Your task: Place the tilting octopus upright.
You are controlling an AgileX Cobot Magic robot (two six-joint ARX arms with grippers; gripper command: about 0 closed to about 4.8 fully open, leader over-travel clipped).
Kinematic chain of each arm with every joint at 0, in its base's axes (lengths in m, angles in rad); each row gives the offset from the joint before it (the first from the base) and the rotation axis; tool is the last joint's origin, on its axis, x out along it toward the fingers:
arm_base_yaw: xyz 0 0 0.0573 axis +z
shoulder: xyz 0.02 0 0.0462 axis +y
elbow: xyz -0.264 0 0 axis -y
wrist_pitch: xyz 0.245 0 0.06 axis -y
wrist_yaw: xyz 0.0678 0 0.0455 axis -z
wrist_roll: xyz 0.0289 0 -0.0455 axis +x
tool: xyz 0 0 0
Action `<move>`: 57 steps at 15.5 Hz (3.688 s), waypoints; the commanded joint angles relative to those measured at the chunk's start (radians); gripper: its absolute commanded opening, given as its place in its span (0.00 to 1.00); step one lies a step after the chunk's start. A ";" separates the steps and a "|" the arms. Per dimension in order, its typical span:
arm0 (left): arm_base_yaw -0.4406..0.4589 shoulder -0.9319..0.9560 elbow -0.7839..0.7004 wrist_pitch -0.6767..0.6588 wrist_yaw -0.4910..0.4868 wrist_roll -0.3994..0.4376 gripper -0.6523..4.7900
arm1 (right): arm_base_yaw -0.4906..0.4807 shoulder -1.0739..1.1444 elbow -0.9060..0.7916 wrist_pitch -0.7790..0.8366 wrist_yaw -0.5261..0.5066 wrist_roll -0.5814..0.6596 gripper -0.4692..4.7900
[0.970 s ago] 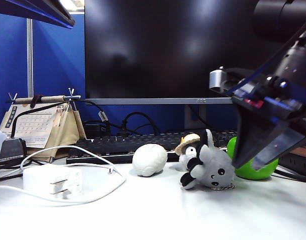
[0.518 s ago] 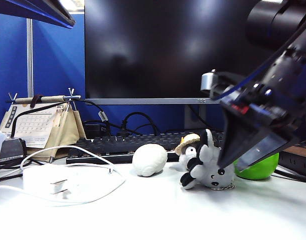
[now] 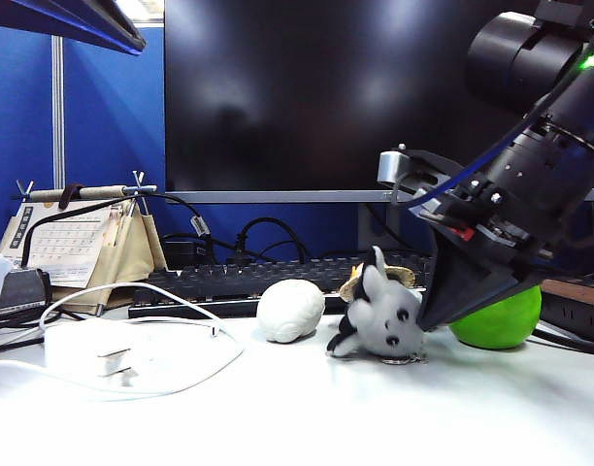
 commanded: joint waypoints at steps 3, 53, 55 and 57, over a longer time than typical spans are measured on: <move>0.001 0.000 0.005 0.008 0.001 0.002 0.12 | 0.001 -0.002 0.003 0.035 -0.006 -0.001 0.09; 0.001 0.000 0.005 0.042 0.001 0.001 0.12 | 0.008 -0.004 0.118 0.090 -0.159 0.337 0.32; 0.001 0.000 0.005 0.045 0.001 0.001 0.12 | 0.023 -0.002 0.117 0.089 -0.161 0.375 0.44; 0.001 0.000 0.005 0.045 0.001 0.001 0.12 | 0.071 -0.002 0.118 0.090 -0.137 0.385 0.45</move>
